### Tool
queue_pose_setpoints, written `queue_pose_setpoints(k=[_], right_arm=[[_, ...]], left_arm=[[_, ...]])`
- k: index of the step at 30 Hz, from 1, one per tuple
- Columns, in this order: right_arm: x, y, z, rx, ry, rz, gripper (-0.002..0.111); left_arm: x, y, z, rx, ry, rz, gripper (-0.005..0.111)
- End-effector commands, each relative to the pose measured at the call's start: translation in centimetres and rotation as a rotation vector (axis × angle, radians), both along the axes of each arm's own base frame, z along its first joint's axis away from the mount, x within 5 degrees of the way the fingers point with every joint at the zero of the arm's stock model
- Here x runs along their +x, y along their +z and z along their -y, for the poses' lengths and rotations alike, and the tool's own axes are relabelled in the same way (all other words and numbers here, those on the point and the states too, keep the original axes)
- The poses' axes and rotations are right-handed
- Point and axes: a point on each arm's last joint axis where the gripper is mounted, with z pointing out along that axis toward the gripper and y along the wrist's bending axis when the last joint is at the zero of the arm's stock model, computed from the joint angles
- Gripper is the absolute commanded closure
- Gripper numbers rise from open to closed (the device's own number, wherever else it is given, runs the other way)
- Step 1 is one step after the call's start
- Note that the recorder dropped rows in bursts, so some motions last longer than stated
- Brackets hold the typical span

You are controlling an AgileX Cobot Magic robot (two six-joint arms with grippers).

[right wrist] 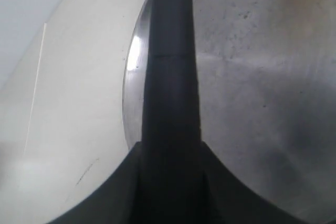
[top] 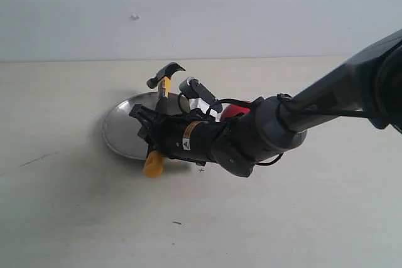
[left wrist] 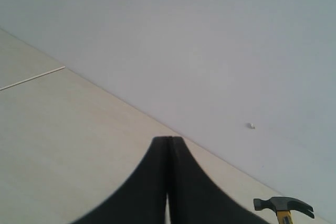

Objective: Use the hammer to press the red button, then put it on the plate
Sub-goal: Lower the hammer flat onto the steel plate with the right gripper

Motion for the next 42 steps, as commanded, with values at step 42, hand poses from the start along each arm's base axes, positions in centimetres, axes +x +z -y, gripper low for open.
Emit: queue_pose_setpoints(k=[42], right_arm=[[1.2,-0.6,-1.5,0.019,0.081,-0.003,0.084]], left_arm=[[-0.1,0.3,0.0,-0.006,0.003,0.014,0.107]])
